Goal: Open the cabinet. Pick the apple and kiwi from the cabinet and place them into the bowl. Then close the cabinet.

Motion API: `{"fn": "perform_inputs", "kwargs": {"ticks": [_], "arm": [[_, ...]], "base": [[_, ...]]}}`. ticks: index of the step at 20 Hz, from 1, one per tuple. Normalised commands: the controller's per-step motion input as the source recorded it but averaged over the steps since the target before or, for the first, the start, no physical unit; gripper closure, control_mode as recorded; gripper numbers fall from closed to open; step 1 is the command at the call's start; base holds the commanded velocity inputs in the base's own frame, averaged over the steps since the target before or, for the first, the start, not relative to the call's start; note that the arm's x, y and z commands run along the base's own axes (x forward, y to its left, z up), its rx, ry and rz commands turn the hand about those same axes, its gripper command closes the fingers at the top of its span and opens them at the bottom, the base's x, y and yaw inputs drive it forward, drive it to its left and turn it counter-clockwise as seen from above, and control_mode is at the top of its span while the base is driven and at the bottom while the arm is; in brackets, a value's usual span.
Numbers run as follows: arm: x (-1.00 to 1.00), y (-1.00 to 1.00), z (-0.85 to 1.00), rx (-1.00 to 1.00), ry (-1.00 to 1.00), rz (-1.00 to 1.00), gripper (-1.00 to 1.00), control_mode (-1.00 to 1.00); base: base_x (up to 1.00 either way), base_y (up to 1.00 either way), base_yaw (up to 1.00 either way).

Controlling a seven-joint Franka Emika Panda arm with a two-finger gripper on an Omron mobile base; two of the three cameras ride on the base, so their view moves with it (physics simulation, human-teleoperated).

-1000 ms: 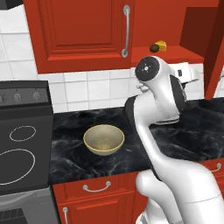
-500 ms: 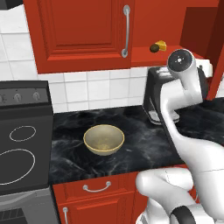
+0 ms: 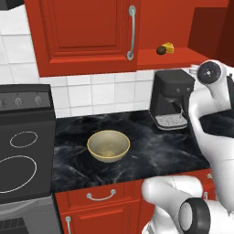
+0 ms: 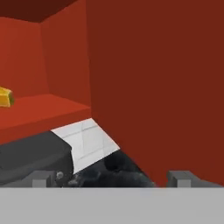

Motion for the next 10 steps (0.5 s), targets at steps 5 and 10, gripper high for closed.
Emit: {"fn": "perform_inputs", "kwargs": {"ticks": [5,10], "arm": [[0.53,-1.00,-0.22,0.03,-0.24,-0.18,-1.00,-1.00],[0.65,-0.94,-0.12,0.08,-0.20,-0.12,-1.00,-1.00]], "base": [[0.00,0.00,0.00],[0.00,0.00,0.00]]}}
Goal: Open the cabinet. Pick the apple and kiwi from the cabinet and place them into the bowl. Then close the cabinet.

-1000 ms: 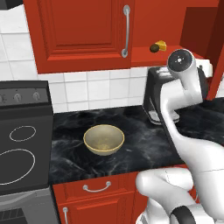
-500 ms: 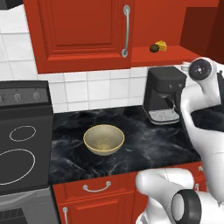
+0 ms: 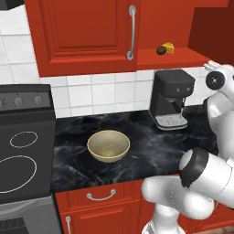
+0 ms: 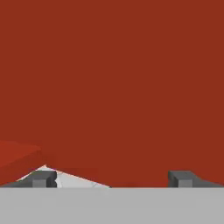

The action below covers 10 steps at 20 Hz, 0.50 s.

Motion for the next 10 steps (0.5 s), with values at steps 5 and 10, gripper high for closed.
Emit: {"fn": "perform_inputs", "kwargs": {"ticks": [5,10], "arm": [[-0.72,0.50,0.00,0.05,-0.26,0.02,-1.00,-1.00],[-0.94,1.00,0.36,0.00,0.00,0.13,-1.00,-1.00]], "base": [[0.00,0.00,0.00],[0.00,0.00,0.00]]}}
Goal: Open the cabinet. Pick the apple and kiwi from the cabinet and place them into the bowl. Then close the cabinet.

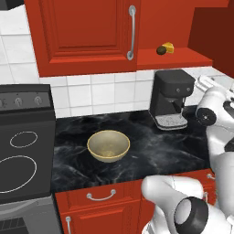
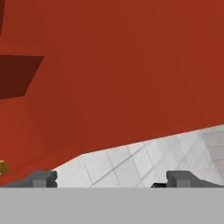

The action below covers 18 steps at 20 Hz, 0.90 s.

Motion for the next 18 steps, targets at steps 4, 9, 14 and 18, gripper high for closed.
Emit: {"fn": "perform_inputs", "kwargs": {"ticks": [4,9,14,18], "arm": [[-0.45,1.00,1.00,0.00,0.34,0.16,-1.00,-1.00],[-0.39,0.94,1.00,0.00,0.63,0.20,-1.00,-1.00],[-0.54,0.80,0.78,0.00,0.84,0.36,-1.00,-1.00],[-0.60,0.58,0.21,0.05,0.69,0.40,-1.00,-1.00]], "base": [[0.00,0.00,0.00],[0.00,0.00,0.00],[0.00,0.00,0.00],[0.00,0.00,0.00]]}}
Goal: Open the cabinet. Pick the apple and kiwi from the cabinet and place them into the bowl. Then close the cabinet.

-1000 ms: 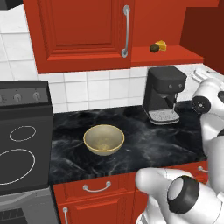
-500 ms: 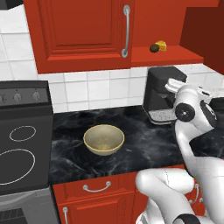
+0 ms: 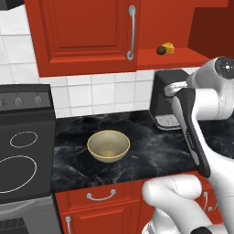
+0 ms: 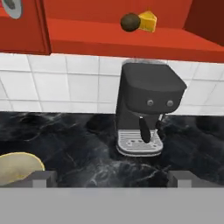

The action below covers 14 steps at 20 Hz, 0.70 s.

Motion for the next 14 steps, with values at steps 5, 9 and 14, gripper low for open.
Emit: {"fn": "perform_inputs", "kwargs": {"ticks": [5,9,14], "arm": [[-0.31,0.37,-0.18,0.14,0.11,0.12,-1.00,-1.00],[0.00,0.31,0.10,0.00,-0.23,0.00,-1.00,-1.00],[0.09,0.99,0.43,0.00,-0.43,-0.10,-1.00,-1.00]], "base": [[0.00,0.00,0.00],[0.00,0.00,0.00],[0.00,0.00,0.00]]}}
